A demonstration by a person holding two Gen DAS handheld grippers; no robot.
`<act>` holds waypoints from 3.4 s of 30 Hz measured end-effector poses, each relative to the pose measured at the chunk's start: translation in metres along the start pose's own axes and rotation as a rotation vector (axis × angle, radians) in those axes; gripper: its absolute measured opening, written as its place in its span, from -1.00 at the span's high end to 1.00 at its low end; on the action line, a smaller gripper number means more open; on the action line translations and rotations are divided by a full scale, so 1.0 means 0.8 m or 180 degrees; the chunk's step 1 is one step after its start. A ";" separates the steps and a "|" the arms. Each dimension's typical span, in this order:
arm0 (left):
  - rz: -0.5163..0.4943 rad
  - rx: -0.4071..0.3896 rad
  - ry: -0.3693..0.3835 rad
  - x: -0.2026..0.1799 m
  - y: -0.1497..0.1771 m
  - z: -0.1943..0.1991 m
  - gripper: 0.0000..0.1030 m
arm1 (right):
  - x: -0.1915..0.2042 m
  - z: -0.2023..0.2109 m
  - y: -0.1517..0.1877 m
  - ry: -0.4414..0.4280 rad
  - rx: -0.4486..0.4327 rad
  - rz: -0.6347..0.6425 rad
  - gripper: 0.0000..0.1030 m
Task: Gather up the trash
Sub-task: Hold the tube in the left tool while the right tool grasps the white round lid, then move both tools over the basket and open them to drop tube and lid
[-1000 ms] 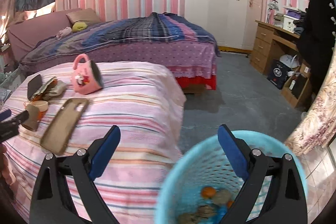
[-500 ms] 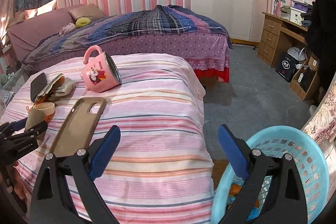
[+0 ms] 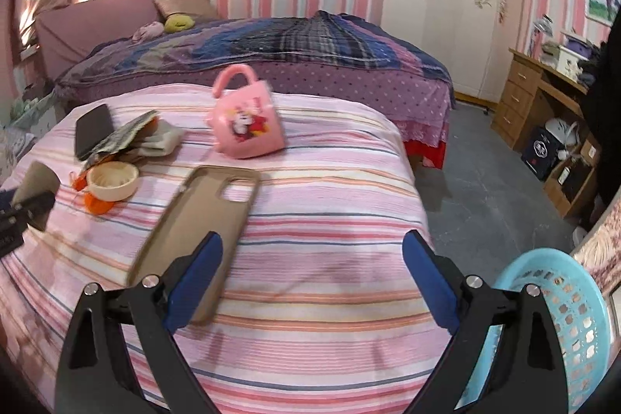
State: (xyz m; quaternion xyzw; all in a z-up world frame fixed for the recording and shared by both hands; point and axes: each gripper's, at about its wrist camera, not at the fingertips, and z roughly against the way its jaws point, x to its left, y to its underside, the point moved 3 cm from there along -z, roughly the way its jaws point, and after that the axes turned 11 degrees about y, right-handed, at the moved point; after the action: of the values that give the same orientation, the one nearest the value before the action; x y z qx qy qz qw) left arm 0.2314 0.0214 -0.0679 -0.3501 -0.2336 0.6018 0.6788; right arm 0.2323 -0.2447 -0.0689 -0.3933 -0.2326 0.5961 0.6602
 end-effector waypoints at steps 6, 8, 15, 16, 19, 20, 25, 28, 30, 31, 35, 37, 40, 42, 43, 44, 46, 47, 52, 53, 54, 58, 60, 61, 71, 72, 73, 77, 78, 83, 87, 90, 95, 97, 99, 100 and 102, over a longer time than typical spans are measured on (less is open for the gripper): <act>0.0250 -0.0103 -0.0367 0.073 -0.006 0.015 0.08 | 0.043 0.011 -0.004 -0.0260 -0.0043 0.0055 -0.78; 0.0331 -0.0159 -0.0449 0.092 -0.010 0.019 0.08 | 0.064 0.013 -0.008 -0.0341 -0.0065 0.0123 -0.78; 0.0442 -0.0288 -0.0535 0.120 -0.019 0.035 0.08 | 0.142 0.009 -0.022 -0.0500 -0.0086 0.0429 -0.78; 0.0435 -0.0297 -0.0582 0.125 -0.020 0.036 0.08 | 0.153 0.008 -0.025 -0.0560 -0.0063 0.0436 -0.78; 0.0467 -0.0294 -0.0660 0.134 -0.019 0.036 0.08 | 0.183 0.001 -0.032 -0.0642 0.0001 0.0508 -0.78; 0.0490 -0.0291 -0.0661 0.138 -0.017 0.038 0.08 | 0.190 -0.002 -0.034 -0.0652 0.0024 0.0535 -0.78; 0.0616 -0.0274 -0.0628 0.151 -0.017 0.038 0.08 | 0.222 -0.025 -0.041 -0.0707 0.0222 0.0593 -0.77; 0.0621 -0.0269 -0.0604 0.149 -0.017 0.039 0.08 | 0.233 -0.039 -0.042 -0.0755 0.0320 0.0561 -0.72; 0.0581 -0.0277 -0.0617 0.146 -0.018 0.040 0.08 | 0.239 -0.048 -0.042 -0.0815 0.0391 0.0548 -0.56; 0.0565 -0.0282 -0.0625 0.145 -0.019 0.041 0.08 | 0.243 -0.054 -0.041 -0.0865 0.0436 0.0547 -0.49; 0.0529 -0.0301 -0.0589 0.136 -0.023 0.043 0.08 | 0.247 -0.060 -0.040 -0.0970 0.0481 0.0534 -0.19; 0.0491 -0.0314 -0.0589 0.130 -0.024 0.044 0.08 | 0.244 -0.053 -0.038 -0.0940 0.0395 0.0589 -0.19; 0.0448 -0.0310 -0.0568 0.122 -0.025 0.043 0.08 | 0.231 -0.038 -0.035 -0.0852 0.0300 0.0649 -0.19; 0.0407 -0.0302 -0.0561 0.115 -0.025 0.042 0.08 | 0.218 -0.028 -0.034 -0.0809 0.0250 0.0653 -0.19; 0.0387 -0.0294 -0.0545 0.110 -0.024 0.041 0.08 | 0.207 -0.021 -0.032 -0.0775 0.0219 0.0655 -0.19; 0.0379 -0.0289 -0.0526 0.106 -0.024 0.041 0.08 | 0.196 -0.015 -0.028 -0.0742 0.0196 0.0654 -0.19; 0.0365 -0.0275 -0.0468 0.097 -0.023 0.040 0.08 | 0.174 -0.006 -0.025 -0.0688 0.0169 0.0642 -0.19; 0.0352 -0.0266 -0.0435 0.091 -0.022 0.040 0.08 | 0.159 0.001 -0.020 -0.0646 0.0155 0.0626 -0.19; 0.0341 -0.0231 -0.0255 0.064 -0.017 0.040 0.08 | 0.097 0.022 -0.002 -0.0488 0.0111 0.0493 -0.19; 0.0329 -0.0226 -0.0211 0.056 -0.016 0.039 0.08 | 0.087 0.026 0.000 -0.0457 0.0098 0.0474 -0.19; 0.0310 -0.0223 -0.0184 0.049 -0.015 0.039 0.08 | 0.069 0.034 0.004 -0.0400 0.0068 0.0441 -0.19; 0.0254 -0.0217 -0.0085 0.019 -0.009 0.037 0.08 | 0.023 0.046 0.013 -0.0301 -0.0038 0.0285 -0.19; 0.0255 -0.0217 -0.0040 0.007 -0.007 0.036 0.08 | 0.009 0.047 0.016 -0.0312 -0.0043 0.0212 -0.19; 0.0259 -0.0214 -0.0042 0.001 -0.006 0.035 0.08 | -0.002 0.047 0.016 -0.0318 -0.0045 0.0174 -0.19; -0.0019 -0.0238 -0.0140 -0.061 0.004 0.030 0.08 | -0.078 0.059 0.016 -0.0125 -0.0172 0.0089 -0.19; -0.0055 -0.0244 -0.0135 -0.067 0.004 0.031 0.08 | -0.084 0.059 0.017 -0.0107 -0.0172 0.0071 -0.19; -0.0099 -0.0249 -0.0119 -0.076 0.004 0.031 0.08 | -0.097 0.059 0.018 -0.0086 -0.0170 0.0027 -0.19; -0.0126 -0.0252 0.0033 -0.113 0.008 0.030 0.08 | -0.147 0.061 0.025 0.0029 -0.0168 -0.0104 -0.19; -0.0118 -0.0248 0.0075 -0.120 0.008 0.029 0.08 | -0.152 0.061 0.027 0.0039 -0.0169 -0.0114 -0.19; -0.0348 -0.0301 0.0244 -0.199 0.008 0.023 0.08 | -0.212 0.062 0.042 0.0214 -0.0155 -0.0226 -0.19; -0.0512 -0.0283 0.0498 -0.274 0.019 0.020 0.08 | -0.261 0.057 0.059 0.0459 -0.0080 -0.0223 -0.19; -0.0535 -0.0247 0.0703 -0.328 0.029 0.017 0.08 | -0.298 0.054 0.073 0.0611 -0.0021 -0.0283 -0.19; -0.0693 -0.0153 0.1001 -0.416 0.050 0.013 0.08 | -0.349 0.055 0.094 0.0786 0.0015 -0.0388 -0.19; -0.0743 -0.0119 0.1105 -0.448 0.057 0.011 0.08 | -0.367 0.051 0.102 0.0816 0.0040 -0.0450 -0.19; -0.0780 -0.0101 0.1165 -0.469 0.063 0.011 0.08 | -0.375 0.049 0.105 0.0826 0.0056 -0.0475 -0.19; -0.0810 -0.0092 0.1195 -0.480 0.066 0.010 0.08 | -0.380 0.049 0.108 0.0829 0.0065 -0.0484 -0.19; -0.0862 -0.0089 0.1230 -0.499 0.069 0.009 0.08 | -0.389 0.050 0.112 0.0827 0.0073 -0.0507 -0.19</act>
State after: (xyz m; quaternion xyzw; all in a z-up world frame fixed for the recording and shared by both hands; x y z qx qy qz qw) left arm 0.1234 -0.3670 -0.0635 -0.4336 -0.1524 0.4237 0.7806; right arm 0.0908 -0.5385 -0.0670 -0.4399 -0.1689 0.4885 0.7344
